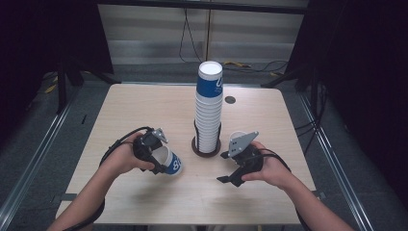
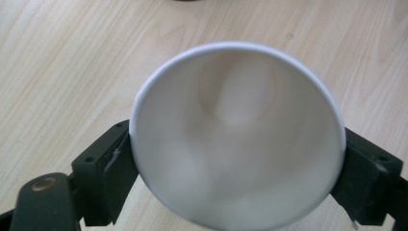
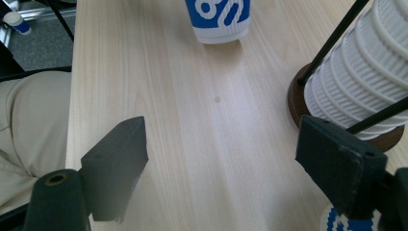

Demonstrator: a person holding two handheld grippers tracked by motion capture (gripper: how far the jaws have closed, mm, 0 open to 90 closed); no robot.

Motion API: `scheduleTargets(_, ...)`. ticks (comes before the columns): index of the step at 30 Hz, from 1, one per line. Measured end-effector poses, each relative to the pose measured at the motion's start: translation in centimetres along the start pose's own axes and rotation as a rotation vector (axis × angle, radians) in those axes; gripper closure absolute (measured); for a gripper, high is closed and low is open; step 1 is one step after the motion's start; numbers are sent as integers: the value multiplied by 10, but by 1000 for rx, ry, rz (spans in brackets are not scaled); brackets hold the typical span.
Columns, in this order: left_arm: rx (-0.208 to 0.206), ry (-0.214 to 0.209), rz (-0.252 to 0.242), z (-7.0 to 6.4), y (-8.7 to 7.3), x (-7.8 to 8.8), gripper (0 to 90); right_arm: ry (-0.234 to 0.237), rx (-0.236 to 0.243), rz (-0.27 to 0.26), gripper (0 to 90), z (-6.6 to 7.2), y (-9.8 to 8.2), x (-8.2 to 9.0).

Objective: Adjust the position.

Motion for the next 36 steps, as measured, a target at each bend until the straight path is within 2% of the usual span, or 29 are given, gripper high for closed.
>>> scheduleTargets(1, 5, -2, -3, 0, 1, 0, 144, 3, -2, -2, 179, 0, 0, 0)
scheduleTargets(2, 0, 7, 15, 0, 1, 0, 143, 4, -3, -3, 179, 0, 0, 0)
scheduleTargets(3, 14, 8, 12, -1, 2, -1, 141, 4, -4, 1, 179, 0, 0, -1)
scheduleTargets(8, -20, 8, 3, -3, 5, -2, 142, 5, 2, 6, 179, 0, -1, -1)
scheduleTargets(11, -5, -4, -23, -3, 6, -3, 142, 5, -4, 6, 179, 1, 0, 0)
scheduleTargets(15, -15, -2, -46, -3, 7, -4, 141, 3, -3, 5, 179, 1, 0, -1)
scheduleTargets(16, -29, -2, -54, -3, 8, -5, 141, 6, -1, 4, 179, 1, 0, -1)
scheduleTargets(19, -29, -6, -72, -4, 9, -6, 141, 7, -2, 0, 179, 1, -1, -1)
scheduleTargets(21, -42, 1, -77, -5, 11, -7, 140, 3, 0, 1, 179, 1, -1, -2)
scheduleTargets(22, -34, -1, -80, -5, 11, -7, 141, 9, -5, 3, 179, 2, -2, -1)
scheduleTargets(23, -51, 4, -68, -5, 11, -7, 140, 7, -2, 3, 179, 2, -2, -1)
scheduleTargets(24, -53, 6, -78, -5, 12, -8, 140, 8, -2, 3, 179, 2, -2, -1)
scheduleTargets(25, -31, 0, -98, -6, 13, -9, 140, 6, -6, 4, 179, 2, -2, 0)
scheduleTargets(31, -59, -9, -131, -10, 16, -15, 136, 5, -5, 2, 179, 2, -3, 0)
scheduleTargets(32, -57, -15, -151, -10, 17, -16, 136, 2, -2, 6, 179, 2, -4, 0)
scheduleTargets(36, -52, -27, -169, -12, 18, -19, 135, 3, -13, 1, 179, 2, -5, 0)
Point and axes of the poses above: each handheld gripper's, and its own axes: x roughly backward along the jaws, y roughly out of its top, z roughly to its left, the point moved 6 cm from there along -x, roughly forward along the jaws, and after that the axes turned 15 degrees about z, right-handed, at the moved point
